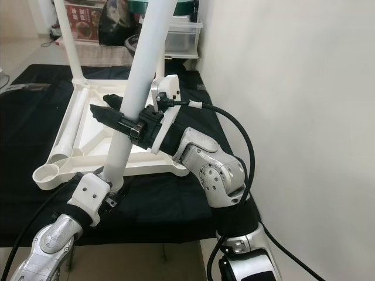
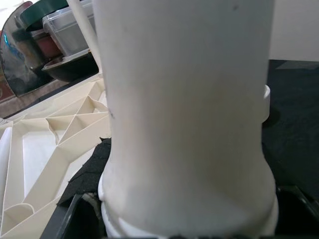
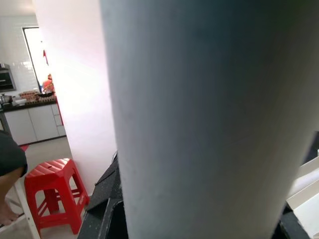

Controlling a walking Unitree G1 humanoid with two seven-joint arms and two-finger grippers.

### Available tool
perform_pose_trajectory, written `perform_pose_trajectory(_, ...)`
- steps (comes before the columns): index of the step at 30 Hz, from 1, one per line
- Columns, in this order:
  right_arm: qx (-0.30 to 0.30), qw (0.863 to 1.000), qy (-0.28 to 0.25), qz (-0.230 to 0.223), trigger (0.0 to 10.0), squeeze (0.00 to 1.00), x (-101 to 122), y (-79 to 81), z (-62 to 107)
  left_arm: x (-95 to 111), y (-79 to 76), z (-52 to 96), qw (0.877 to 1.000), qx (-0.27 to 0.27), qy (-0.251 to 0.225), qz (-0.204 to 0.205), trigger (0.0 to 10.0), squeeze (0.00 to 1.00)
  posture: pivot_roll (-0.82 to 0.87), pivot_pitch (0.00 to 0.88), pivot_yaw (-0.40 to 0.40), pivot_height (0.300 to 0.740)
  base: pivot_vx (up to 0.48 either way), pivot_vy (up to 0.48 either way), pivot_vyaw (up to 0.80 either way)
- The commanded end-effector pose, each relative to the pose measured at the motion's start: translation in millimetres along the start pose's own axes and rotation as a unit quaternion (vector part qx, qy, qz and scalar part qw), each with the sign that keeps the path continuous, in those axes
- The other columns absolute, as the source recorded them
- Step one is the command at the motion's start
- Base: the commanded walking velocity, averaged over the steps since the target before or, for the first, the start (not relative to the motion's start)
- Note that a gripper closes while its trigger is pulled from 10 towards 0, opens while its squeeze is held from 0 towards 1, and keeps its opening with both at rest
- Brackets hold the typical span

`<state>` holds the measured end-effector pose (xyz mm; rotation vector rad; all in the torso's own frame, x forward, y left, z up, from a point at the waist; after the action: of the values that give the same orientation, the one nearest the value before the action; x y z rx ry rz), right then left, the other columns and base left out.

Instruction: Building children table

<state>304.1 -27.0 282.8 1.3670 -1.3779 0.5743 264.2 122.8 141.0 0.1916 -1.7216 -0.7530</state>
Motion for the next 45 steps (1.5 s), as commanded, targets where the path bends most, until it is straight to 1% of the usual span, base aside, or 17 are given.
perform_pose_trajectory(1, 0.001, 1.000, 0.004, 0.004, 10.0, 0.00, -0.3, 1.4, -0.2, -0.2, -3.2, 0.8, 1.000, -0.006, -0.004, 0.001, 0.0, 0.00, 0.01, 0.000, -0.086, 0.740, 0.000, 0.000, 0.00)
perform_pose_trajectory(3, 0.000, 1.000, 0.003, 0.003, 10.0, 0.02, -0.5, 1.5, -0.4, 0.0, -2.6, 0.8, 1.000, -0.005, -0.004, -0.001, 0.0, 0.00, 0.01, 0.000, -0.085, 0.740, 0.000, 0.000, 0.00)
perform_pose_trajectory(4, -0.001, 1.000, 0.001, 0.002, 10.0, 1.00, -0.3, 1.3, -0.4, -1.0, -1.1, -0.1, 1.000, 0.000, 0.001, -0.008, 0.0, 0.00, 0.01, 0.000, -0.086, 0.740, 0.000, 0.000, 0.00)
perform_pose_trajectory(6, -0.004, 1.000, 0.000, 0.001, 10.0, 1.00, 0.0, 0.6, -0.4, -3.2, 1.5, -1.6, 1.000, 0.008, 0.013, -0.015, 0.0, 0.00, 0.01, 0.000, -0.084, 0.740, 0.000, 0.000, 0.00)
perform_pose_trajectory(7, -0.010, 1.000, 0.000, 0.001, 10.0, 1.00, 0.2, -0.8, 0.0, -5.3, 5.2, -3.2, 0.999, 0.019, 0.024, -0.032, 6.7, 0.00, 0.01, 0.000, -0.085, 0.740, 0.000, 0.000, 0.00)
perform_pose_trajectory(8, -0.015, 1.000, 0.000, 0.001, 10.0, 1.00, 0.3, -1.9, 0.3, -6.6, 7.8, -4.2, 0.998, 0.027, 0.031, -0.044, 10.0, 0.00, 0.01, 0.000, -0.085, 0.740, 0.000, 0.000, 0.00)
perform_pose_trajectory(13, -0.088, 0.996, -0.014, -0.029, 10.0, 1.00, 0.0, -16.8, -1.0, -12.4, 21.6, -8.3, 0.992, 0.087, 0.058, -0.071, 10.0, 0.00, 0.00, 0.000, -0.085, 0.740, 0.000, 0.000, 0.00)
perform_pose_trajectory(14, -0.120, 0.991, -0.027, -0.055, 10.0, 0.00, -0.5, -23.1, -1.5, -13.7, 23.6, -9.5, 0.990, 0.102, 0.064, -0.077, 10.0, 0.00, 0.00, 0.000, -0.086, 0.740, 0.000, 0.000, 0.00)
perform_pose_trajectory(16, -0.160, 0.980, -0.053, -0.107, 10.0, 0.00, -2.4, -29.0, -2.6, -17.3, 28.0, -11.6, 0.983, 0.135, 0.084, -0.096, 10.0, 0.00, 0.00, 0.000, -0.086, 0.740, 0.000, 0.000, 0.00)
perform_pose_trajectory(17, -0.160, 0.980, -0.053, -0.107, 10.0, 0.00, -2.4, -29.0, -2.6, -17.3, 28.0, -11.6, 0.983, 0.135, 0.084, -0.096, 10.0, 0.00, 0.00, 0.000, -0.086, 0.740, 0.000, 0.000, 0.00)
perform_pose_trajectory(18, -0.168, 0.970, -0.073, -0.159, 10.0, 0.00, -8.7, -26.0, -7.2, -20.7, 28.6, -16.0, 0.980, 0.149, 0.095, -0.091, 10.0, 0.00, -0.01, 0.000, -0.080, 0.740, 0.000, 0.000, 0.00)
perform_pose_trajectory(24, -0.171, 0.961, -0.080, -0.201, 10.0, 0.00, -21.9, -19.2, -16.8, -18.1, 23.6, -25.1, 0.983, 0.138, 0.086, -0.090, 10.0, 0.00, -0.02, 0.000, -0.075, 0.740, 0.000, 0.000, 0.00)
perform_pose_trajectory(28, -0.174, 0.957, -0.082, -0.216, 10.0, 0.00, -29.9, -13.1, -26.6, -9.8, 17.7, -38.6, 0.985, 0.130, 0.072, -0.093, 10.0, 0.00, -0.02, 0.000, -0.074, 0.740, 0.000, 0.000, 0.00)
perform_pose_trajectory(31, -0.174, 0.957, -0.082, -0.216, 10.0, 0.00, -29.9, -13.1, -26.6, -9.8, 17.7, -38.6, 0.985, 0.130, 0.072, -0.093, 10.0, 0.00, -0.02, 0.000, -0.074, 0.740, 0.000, 0.000, 0.00)
perform_pose_trajectory(35, -0.182, 0.956, -0.082, -0.216, 10.0, 0.00, -35.3, -5.2, -35.3, 2.0, -2.9, -58.3, 0.990, 0.092, 0.056, -0.087, 10.0, 0.00, -0.01, 0.000, -0.076, 0.740, 0.000, 0.000, 0.00)
perform_pose_trajectory(43, -0.197, 0.953, -0.087, -0.214, 10.0, 0.00, -35.5, -5.7, -37.0, 14.8, -22.0, -67.5, 0.994, 0.058, 0.032, -0.087, 10.0, 0.00, -0.02, 0.000, -0.065, 0.740, 0.000, 0.000, 0.00)
perform_pose_trajectory(45, -0.205, 0.951, -0.096, -0.213, 0.5, 0.00, -33.7, -9.3, -33.8, 13.9, -21.9, -66.7, 0.994, 0.057, 0.033, -0.088, 10.0, 0.00, -0.02, 0.000, -0.066, 0.740, 0.000, 0.000, 0.00)
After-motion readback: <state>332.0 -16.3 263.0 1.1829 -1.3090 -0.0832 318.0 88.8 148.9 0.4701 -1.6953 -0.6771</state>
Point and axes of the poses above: a point about 5 cm out from each wrist's last joint towards the gripper, its own z axis pointing back from the gripper into the wrist, its own x axis along the axis of the wrist's last joint, y = z × x, the point moved 2 cm from there along -z, pointing out of the wrist towards the gripper, and after that the axes turned 14 degrees about -z, right-handed, at the moved point
